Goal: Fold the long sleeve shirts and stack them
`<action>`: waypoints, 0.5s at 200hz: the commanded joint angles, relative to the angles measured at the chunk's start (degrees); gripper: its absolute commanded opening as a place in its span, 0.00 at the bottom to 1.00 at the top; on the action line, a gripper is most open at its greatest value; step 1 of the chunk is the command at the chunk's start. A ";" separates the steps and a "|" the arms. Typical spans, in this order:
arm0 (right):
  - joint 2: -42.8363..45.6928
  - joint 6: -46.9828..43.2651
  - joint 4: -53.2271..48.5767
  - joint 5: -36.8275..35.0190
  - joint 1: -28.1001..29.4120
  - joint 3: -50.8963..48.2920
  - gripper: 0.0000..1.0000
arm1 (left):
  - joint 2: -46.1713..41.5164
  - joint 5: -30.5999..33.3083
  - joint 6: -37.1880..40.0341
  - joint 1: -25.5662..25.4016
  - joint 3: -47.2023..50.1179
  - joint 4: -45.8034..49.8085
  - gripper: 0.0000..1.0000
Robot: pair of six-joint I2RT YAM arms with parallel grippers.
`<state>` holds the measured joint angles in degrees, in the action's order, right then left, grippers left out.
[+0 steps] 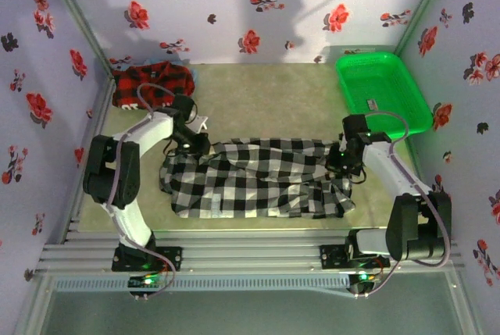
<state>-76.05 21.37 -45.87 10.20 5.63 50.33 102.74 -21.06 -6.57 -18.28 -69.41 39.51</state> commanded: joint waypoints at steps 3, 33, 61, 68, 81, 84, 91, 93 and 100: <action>-1.15 -1.15 -0.95 -1.45 -0.49 1.61 0.07 | -0.29 0.51 -3.49 -0.48 2.50 0.55 0.15; -2.93 -1.41 -0.11 -1.15 -0.67 2.35 0.07 | 0.89 4.84 -5.47 -0.30 1.55 1.34 0.17; -3.92 -2.07 -0.18 -1.96 -0.86 3.50 0.07 | 0.77 6.63 -7.35 -0.26 0.15 0.49 0.42; -4.01 -2.28 -0.19 -2.07 -0.95 3.68 0.07 | 0.03 7.57 -8.38 -0.26 0.14 -0.19 0.46; -4.02 -2.68 -0.35 -2.04 -1.15 4.22 0.07 | -2.32 8.31 -11.41 -0.26 0.37 -2.33 0.61; -4.02 -2.73 -0.30 -1.94 -1.19 4.31 0.07 | -3.00 8.19 -12.10 -0.26 0.41 -2.88 0.65; -3.93 -2.88 -0.20 -1.75 -1.23 4.47 0.07 | -4.28 7.58 -14.57 -0.40 0.42 -4.65 0.70; -3.89 -2.95 -0.08 -1.69 -1.28 4.51 0.07 | -4.73 7.38 -15.13 -0.52 0.37 -5.08 0.71; -4.01 -3.19 0.20 -1.49 -1.23 4.60 0.07 | -6.07 7.16 -17.31 -0.86 -0.18 -5.89 0.73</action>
<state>-79.90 20.03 -45.69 9.78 4.86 53.19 102.39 -14.85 -16.34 -18.76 -67.77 38.06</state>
